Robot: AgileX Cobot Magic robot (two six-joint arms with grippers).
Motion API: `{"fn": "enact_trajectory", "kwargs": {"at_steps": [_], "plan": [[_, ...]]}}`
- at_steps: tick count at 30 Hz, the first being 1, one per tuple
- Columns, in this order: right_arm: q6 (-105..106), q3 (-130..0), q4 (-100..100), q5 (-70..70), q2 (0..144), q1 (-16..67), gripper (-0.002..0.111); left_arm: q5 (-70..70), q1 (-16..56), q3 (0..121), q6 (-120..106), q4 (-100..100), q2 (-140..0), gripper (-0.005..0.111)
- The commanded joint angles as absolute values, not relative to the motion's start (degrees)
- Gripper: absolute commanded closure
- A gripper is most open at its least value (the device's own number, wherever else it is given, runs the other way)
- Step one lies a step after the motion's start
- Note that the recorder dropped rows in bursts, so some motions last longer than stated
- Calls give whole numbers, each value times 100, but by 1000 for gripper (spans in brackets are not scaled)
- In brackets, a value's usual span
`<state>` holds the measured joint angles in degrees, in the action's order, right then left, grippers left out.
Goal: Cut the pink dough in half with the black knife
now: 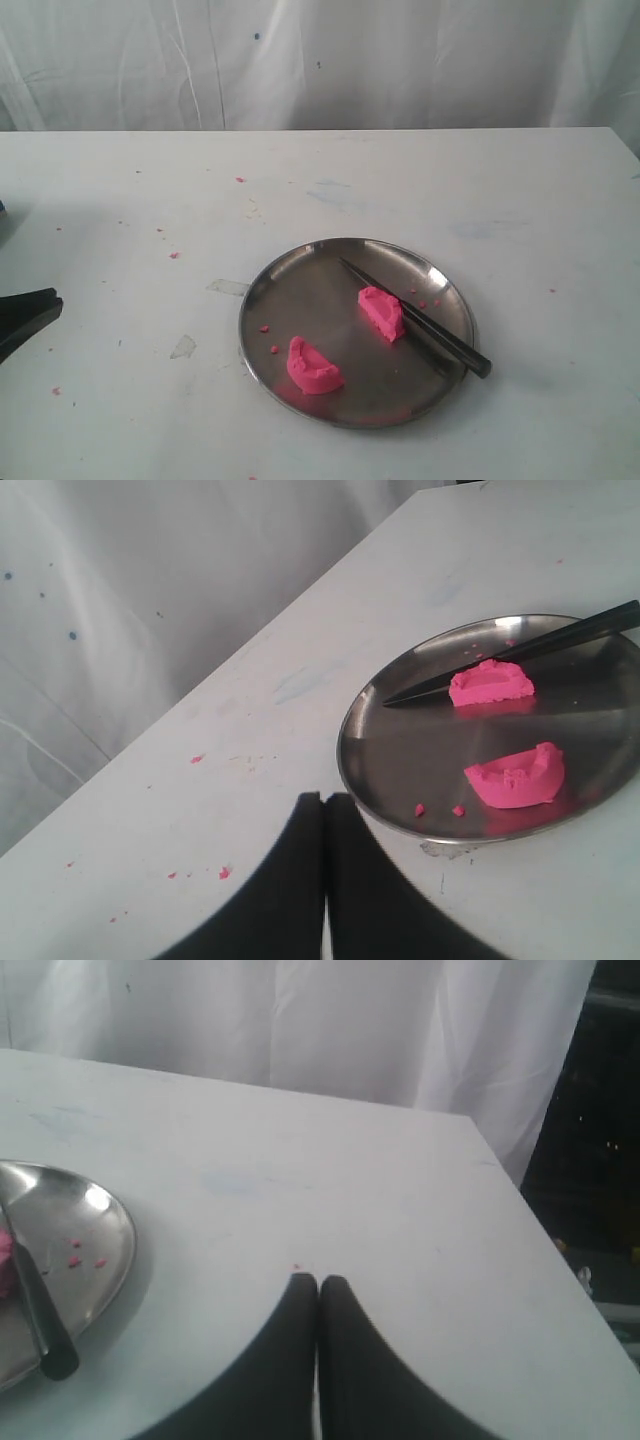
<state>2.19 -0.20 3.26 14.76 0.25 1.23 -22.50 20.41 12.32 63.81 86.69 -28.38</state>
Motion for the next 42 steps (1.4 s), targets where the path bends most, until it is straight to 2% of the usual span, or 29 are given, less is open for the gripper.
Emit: {"fn": "enact_trajectory", "kwargs": {"at_steps": [1,21,24,31,33,40,42], "plan": [[0,0,325,1741,0,48,108,-2285,2066,1208,6451,8737,-2798,107],[0,0,325,1789,0,48,108,-2244,2140,1205,6451,8740,-2503,107],[0,0,314,1789,0,58,108,-2526,1757,1205,6451,8740,-1951,107],[0,0,280,1789,0,58,108,-3499,-75,1205,6451,8740,-985,107],[0,0,280,1789,0,58,108,-3499,-288,1205,6451,8740,-738,107],[0,0,280,1789,0,58,108,-3518,366,1205,6451,8740,-439,107],[0,0,280,1789,0,58,108,-2896,473,1205,6451,8788,-439,107]]}}
